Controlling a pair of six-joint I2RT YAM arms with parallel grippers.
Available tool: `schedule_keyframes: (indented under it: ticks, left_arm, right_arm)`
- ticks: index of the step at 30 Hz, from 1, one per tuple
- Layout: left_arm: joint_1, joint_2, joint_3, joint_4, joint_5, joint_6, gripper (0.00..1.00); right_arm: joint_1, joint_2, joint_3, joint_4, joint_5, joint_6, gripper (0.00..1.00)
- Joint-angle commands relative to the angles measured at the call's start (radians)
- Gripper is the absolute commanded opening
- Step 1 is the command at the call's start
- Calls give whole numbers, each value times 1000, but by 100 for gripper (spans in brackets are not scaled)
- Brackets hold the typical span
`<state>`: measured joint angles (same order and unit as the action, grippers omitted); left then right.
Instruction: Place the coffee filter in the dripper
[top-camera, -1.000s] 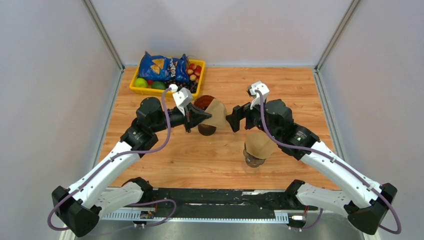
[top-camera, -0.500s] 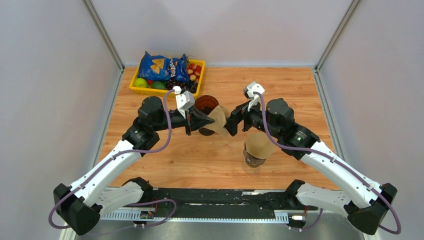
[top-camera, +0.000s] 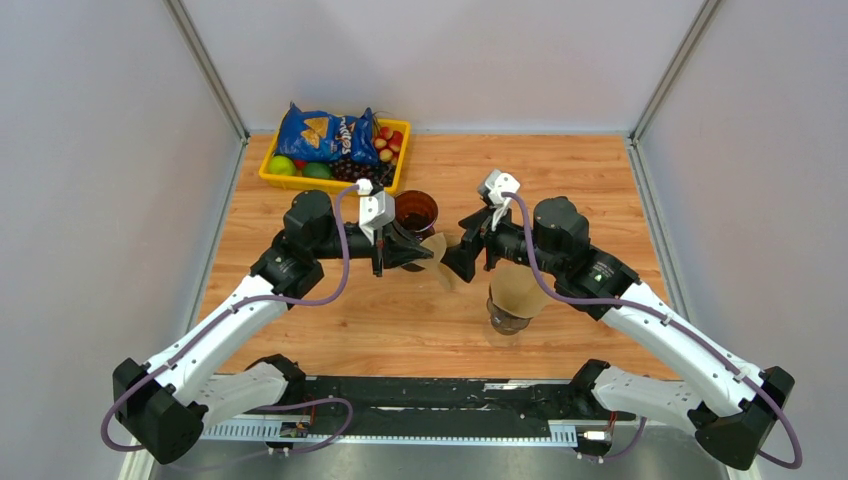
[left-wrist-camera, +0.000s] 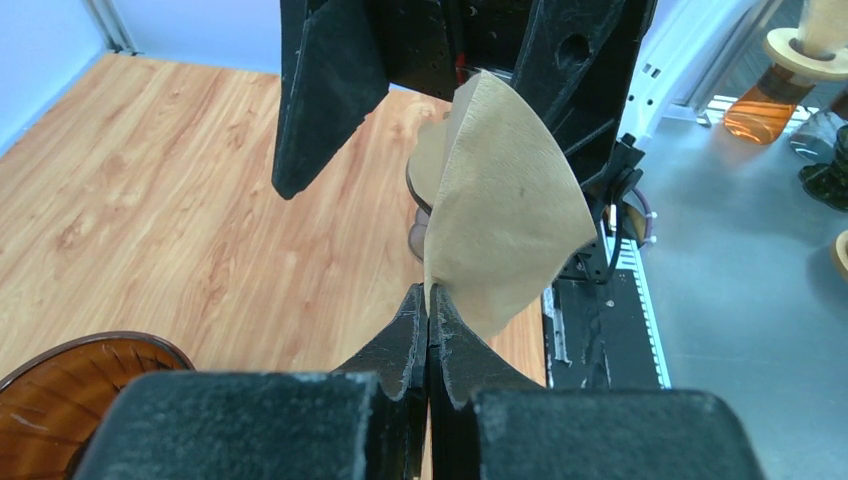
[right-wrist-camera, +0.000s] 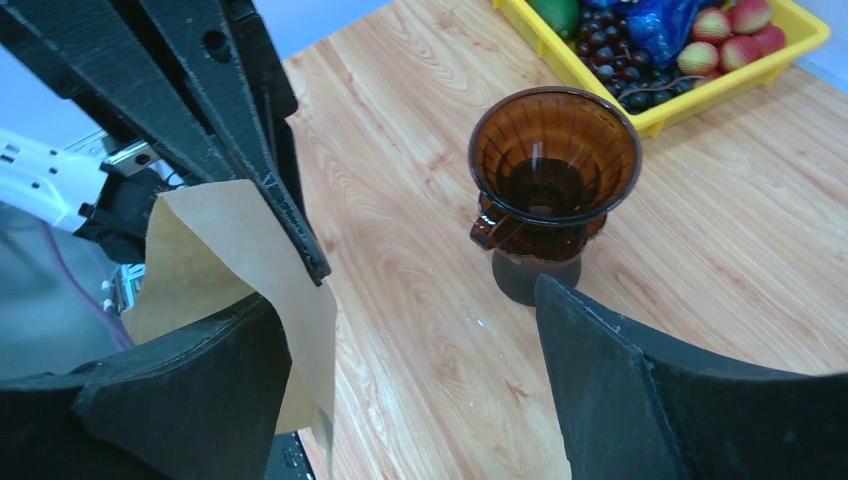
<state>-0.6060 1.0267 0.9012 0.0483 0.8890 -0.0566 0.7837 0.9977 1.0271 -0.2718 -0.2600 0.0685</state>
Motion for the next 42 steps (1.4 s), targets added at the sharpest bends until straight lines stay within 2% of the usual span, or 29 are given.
schedule_keyframes:
  ticks: [1, 7, 10, 15, 19, 22, 25, 28, 29, 30, 31, 34, 37, 39, 42]
  left_arm:
    - [6, -2, 12, 33, 63, 49, 1]
    - [6, -5, 11, 34, 66, 55, 1]
    - [5, -7, 10, 34, 67, 56, 1]
    - [5, -10, 8, 33, 76, 55, 2]
    - [6, -10, 10, 35, 74, 55, 2]
    - [6, -12, 10, 35, 60, 55, 3]
    - [6, -18, 10, 33, 38, 55, 7]
    - [5, -24, 11, 34, -3, 48, 21]
    - [6, -25, 12, 34, -16, 39, 34]
    - [6, -30, 13, 36, -58, 32, 38]
    - [5, -31, 16, 36, -85, 14, 49]
    - [6, -40, 28, 28, -192, -20, 61]
    - [6, -48, 40, 15, -290, -64, 95]
    - [6, -57, 43, 16, -333, -85, 99]
    - [6, -64, 45, 55, -371, -139, 100]
  right_arm:
    - [-1, -19, -10, 51, -117, -32, 86]
    - [-2, -18, -9, 51, -130, -29, 74]
    - [-2, -19, -9, 50, -126, -25, 63]
    - [-1, -15, -7, 51, -167, -28, 38]
    - [-1, -9, -1, 49, -232, -41, 21]
    - [-1, -6, 3, 48, -266, -42, 0]
    - [-2, -12, 7, 48, -262, -39, 0]
    - [-1, -16, 13, 48, -204, -16, 0]
    - [-1, -15, 18, 48, -177, -6, 0]
    - [-1, -13, 22, 48, -150, 5, 0]
    - [-1, -12, 25, 48, -127, 15, 0]
    - [-1, -5, 37, 48, -45, 47, 0]
    - [-1, 0, 46, 48, 53, 82, 0]
    - [-2, 4, 58, 47, 167, 133, 0]
    - [-1, 27, 105, -2, 448, 251, 0]
